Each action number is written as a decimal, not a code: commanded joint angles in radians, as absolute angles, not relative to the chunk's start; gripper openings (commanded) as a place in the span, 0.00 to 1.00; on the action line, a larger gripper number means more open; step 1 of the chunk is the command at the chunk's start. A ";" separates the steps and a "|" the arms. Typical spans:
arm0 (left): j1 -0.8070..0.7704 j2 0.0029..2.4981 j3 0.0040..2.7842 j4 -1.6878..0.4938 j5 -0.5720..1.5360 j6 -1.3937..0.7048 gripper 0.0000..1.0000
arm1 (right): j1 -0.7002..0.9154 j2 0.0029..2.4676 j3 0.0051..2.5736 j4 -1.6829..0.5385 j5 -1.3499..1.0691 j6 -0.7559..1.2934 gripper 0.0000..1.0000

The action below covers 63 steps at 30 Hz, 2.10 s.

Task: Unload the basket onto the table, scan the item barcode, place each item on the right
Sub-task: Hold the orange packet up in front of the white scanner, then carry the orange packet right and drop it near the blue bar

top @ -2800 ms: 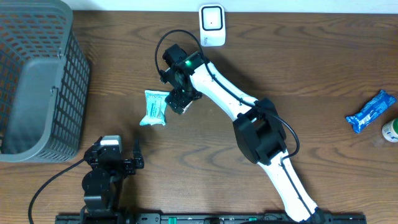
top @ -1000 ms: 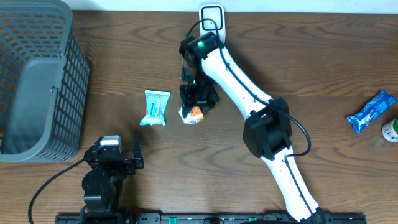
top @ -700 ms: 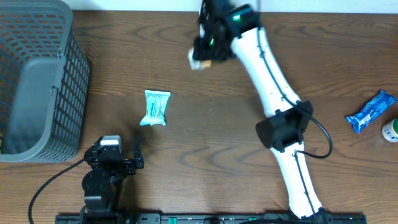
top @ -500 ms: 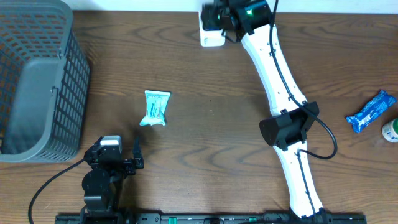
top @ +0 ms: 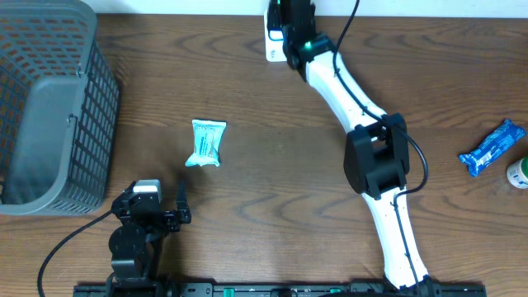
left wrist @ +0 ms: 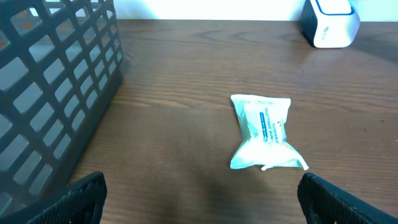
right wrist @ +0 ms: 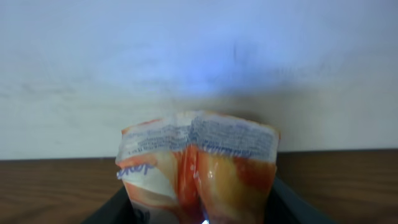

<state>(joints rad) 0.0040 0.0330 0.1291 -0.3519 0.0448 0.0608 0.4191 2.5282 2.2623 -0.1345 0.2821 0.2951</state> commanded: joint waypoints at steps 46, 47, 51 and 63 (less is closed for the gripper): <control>0.007 0.031 0.108 -0.357 0.029 0.075 0.98 | -0.090 2.171 2.065 -1.121 0.492 0.034 0.35; 0.007 0.031 0.108 -0.357 0.030 0.075 0.98 | -0.126 2.185 2.065 -1.111 0.465 0.053 0.34; 0.007 0.031 0.108 -0.357 0.030 0.075 0.98 | -0.294 2.263 2.065 -1.058 0.300 0.134 0.29; 0.007 0.031 0.108 -0.357 0.030 0.075 0.98 | -0.427 2.265 2.104 -1.068 0.215 0.133 0.99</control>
